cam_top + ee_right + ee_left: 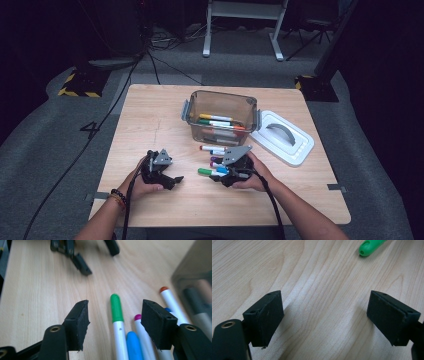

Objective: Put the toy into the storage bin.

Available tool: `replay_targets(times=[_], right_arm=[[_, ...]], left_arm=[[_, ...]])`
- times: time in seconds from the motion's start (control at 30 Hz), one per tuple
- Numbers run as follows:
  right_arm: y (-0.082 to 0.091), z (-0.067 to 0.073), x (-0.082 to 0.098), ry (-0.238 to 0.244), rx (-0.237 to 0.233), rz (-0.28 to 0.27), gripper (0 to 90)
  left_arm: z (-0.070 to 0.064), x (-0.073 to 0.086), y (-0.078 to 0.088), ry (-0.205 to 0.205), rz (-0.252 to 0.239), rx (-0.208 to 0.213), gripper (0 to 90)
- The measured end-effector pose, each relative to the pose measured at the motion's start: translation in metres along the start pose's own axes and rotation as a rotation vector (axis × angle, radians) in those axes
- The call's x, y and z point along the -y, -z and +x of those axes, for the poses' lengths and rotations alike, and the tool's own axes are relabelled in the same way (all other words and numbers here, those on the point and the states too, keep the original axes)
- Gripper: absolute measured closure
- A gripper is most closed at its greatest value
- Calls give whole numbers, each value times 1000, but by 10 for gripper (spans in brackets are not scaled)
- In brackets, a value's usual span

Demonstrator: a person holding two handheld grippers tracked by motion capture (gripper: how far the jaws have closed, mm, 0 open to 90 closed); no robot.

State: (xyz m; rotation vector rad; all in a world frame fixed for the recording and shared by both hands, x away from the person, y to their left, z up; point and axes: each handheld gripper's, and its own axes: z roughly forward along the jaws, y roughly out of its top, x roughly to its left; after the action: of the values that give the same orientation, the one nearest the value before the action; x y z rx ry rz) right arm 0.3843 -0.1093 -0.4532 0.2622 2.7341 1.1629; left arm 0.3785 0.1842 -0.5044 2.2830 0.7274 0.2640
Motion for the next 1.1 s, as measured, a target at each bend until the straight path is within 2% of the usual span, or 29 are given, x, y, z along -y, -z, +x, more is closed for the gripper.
replay_targets(times=[0.17, 0.5, 0.6, 0.67, 0.9, 1.1], right_arm=[[-24, 2, 3, 7, -19, 53, 398], [-50, -3, 3, -31, -7, 114, 426], [-49, -6, 5, -61, -20, 102, 519], [-48, -7, 6, -65, -43, 99, 565], [-47, 1, 5, -65, -42, 99, 744], [-46, 10, 5, -50, -42, 93, 755]], left_arm=[[0, 0, 0, 0, 0, 0, 142], [0, 0, 0, 0, 1, 0, 142], [0, 0, 0, -1, 1, 0, 142], [0, 0, 0, 0, 1, 0, 142], [0, 0, 0, 0, 0, 0, 142], [0, 0, 0, -1, 1, 0, 142]])
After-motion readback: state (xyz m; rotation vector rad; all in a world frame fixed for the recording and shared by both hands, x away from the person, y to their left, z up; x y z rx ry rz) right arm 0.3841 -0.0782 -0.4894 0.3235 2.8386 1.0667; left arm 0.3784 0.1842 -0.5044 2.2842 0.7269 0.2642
